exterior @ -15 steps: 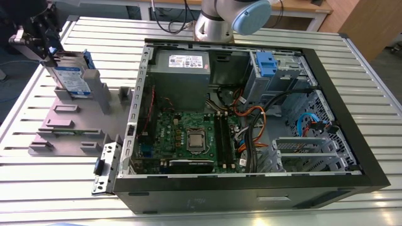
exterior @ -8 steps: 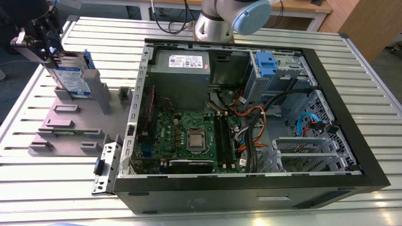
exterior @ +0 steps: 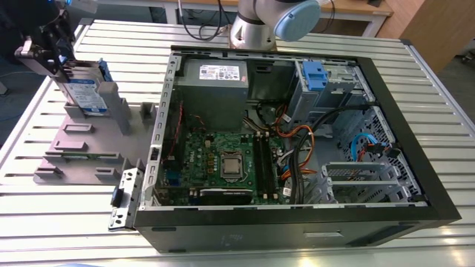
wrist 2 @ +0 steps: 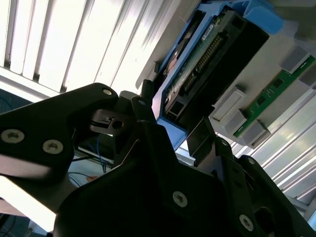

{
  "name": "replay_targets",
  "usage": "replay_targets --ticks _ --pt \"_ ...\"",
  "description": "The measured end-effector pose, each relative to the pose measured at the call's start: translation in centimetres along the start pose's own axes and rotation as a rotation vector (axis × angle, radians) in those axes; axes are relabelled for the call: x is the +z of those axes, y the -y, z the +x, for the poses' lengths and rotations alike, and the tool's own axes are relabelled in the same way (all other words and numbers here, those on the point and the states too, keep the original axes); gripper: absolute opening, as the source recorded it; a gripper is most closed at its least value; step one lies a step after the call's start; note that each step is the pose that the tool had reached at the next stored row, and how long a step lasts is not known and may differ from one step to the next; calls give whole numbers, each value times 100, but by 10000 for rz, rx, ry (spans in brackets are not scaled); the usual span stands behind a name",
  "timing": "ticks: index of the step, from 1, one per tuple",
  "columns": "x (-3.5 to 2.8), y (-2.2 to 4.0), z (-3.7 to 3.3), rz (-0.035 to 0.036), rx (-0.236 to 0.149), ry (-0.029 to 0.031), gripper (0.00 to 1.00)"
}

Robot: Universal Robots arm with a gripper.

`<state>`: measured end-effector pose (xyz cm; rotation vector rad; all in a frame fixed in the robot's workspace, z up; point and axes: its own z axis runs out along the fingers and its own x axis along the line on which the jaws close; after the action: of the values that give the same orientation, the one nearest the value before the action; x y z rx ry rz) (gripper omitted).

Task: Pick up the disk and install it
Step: 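Pick up the disk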

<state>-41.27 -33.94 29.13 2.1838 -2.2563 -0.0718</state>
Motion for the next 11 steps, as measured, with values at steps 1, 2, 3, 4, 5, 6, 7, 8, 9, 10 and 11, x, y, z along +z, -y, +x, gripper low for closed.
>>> replay_targets --ticks 1,2,3,4,5,6,7,8,9,10,11 --pt "10 0 0 0 0 0 53" --pt "19 1 1 1 0 0 53" --pt "28 1 1 1 -1 0 53" --pt "36 1 1 0 0 0 53" --pt "45 2 1 0 0 0 53" --pt "52 2 2 1 0 0 53" --pt "56 2 2 0 0 0 53" --pt "56 2 2 -2 0 -2 53" --pt "56 1 2 -3 1 4 53" --pt "57 1 1 -2 1 14 53" --pt "58 1 1 -1 1 24 53"
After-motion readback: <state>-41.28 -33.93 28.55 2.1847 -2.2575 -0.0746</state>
